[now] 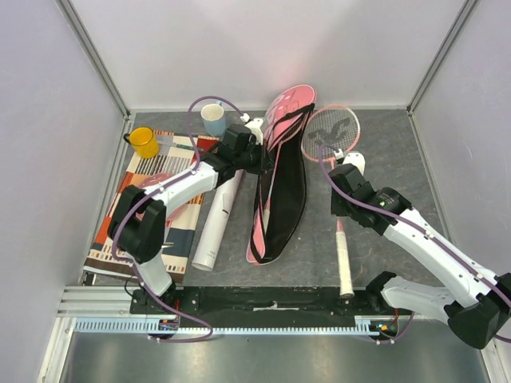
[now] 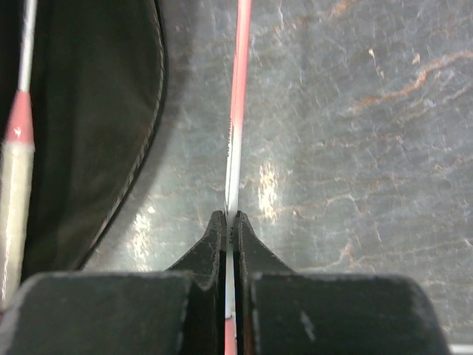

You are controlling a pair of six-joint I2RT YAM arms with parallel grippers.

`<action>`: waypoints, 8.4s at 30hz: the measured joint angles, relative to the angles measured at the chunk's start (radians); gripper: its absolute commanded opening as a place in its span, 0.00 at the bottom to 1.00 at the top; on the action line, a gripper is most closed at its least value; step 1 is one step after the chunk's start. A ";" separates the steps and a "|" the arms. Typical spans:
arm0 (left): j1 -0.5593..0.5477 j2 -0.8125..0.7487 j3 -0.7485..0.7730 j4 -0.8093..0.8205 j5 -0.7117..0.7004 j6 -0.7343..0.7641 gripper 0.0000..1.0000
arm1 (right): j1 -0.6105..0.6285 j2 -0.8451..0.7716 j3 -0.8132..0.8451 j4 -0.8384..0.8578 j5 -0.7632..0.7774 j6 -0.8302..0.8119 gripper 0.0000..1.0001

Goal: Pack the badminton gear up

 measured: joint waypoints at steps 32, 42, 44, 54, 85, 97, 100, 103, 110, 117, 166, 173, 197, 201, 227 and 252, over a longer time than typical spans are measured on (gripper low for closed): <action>-0.008 0.115 0.132 -0.035 -0.058 -0.082 0.02 | 0.089 -0.285 -0.124 -0.100 0.083 0.124 0.00; -0.018 0.168 0.208 -0.106 -0.050 -0.081 0.02 | 0.088 -0.345 -0.115 -0.107 0.034 0.097 0.00; -0.019 0.176 0.213 -0.113 -0.044 -0.081 0.02 | 0.089 -0.346 -0.115 -0.093 0.009 0.082 0.00; -0.018 0.178 0.215 -0.121 -0.019 -0.081 0.02 | 0.089 -0.281 -0.131 0.037 -0.061 0.036 0.00; 0.035 0.014 -0.080 0.121 0.336 -0.237 0.02 | 0.065 0.467 0.012 0.714 -0.150 0.063 0.00; 0.053 0.014 -0.092 0.118 0.415 -0.278 0.02 | -0.003 0.446 -0.053 0.721 -0.330 0.011 0.56; 0.042 0.016 -0.092 0.149 0.454 -0.309 0.02 | -0.064 0.366 -0.100 0.711 -0.438 0.013 0.69; 0.026 0.016 -0.092 0.181 0.480 -0.330 0.02 | -0.142 0.242 -0.168 0.690 -0.529 0.012 0.78; 0.013 0.020 -0.088 0.205 0.521 -0.358 0.02 | -0.279 0.026 -0.204 0.599 -0.601 -0.032 0.85; 0.013 0.020 -0.084 0.217 0.531 -0.377 0.02 | -0.387 -0.069 -0.431 0.557 -0.661 0.008 0.91; -0.014 -0.063 -0.193 0.073 0.294 -0.251 0.02 | -0.259 0.056 -0.407 0.624 -0.755 -0.040 0.35; -0.014 -0.063 -0.248 0.157 0.305 -0.272 0.02 | -0.232 0.074 -0.372 0.624 -0.740 -0.054 0.59; -0.013 -0.065 -0.272 0.194 0.310 -0.272 0.02 | -0.700 0.749 0.164 1.159 -1.063 0.311 0.52; -0.011 -0.065 -0.272 0.193 0.312 -0.272 0.02 | -0.721 0.851 0.181 1.338 -1.134 0.430 0.48; -0.004 -0.065 -0.272 0.191 0.330 -0.272 0.02 | -0.699 0.986 0.272 1.694 -1.229 0.645 0.32; -0.004 -0.065 -0.272 0.191 0.330 -0.272 0.02 | -0.692 0.998 0.270 1.695 -1.243 0.628 0.33</action>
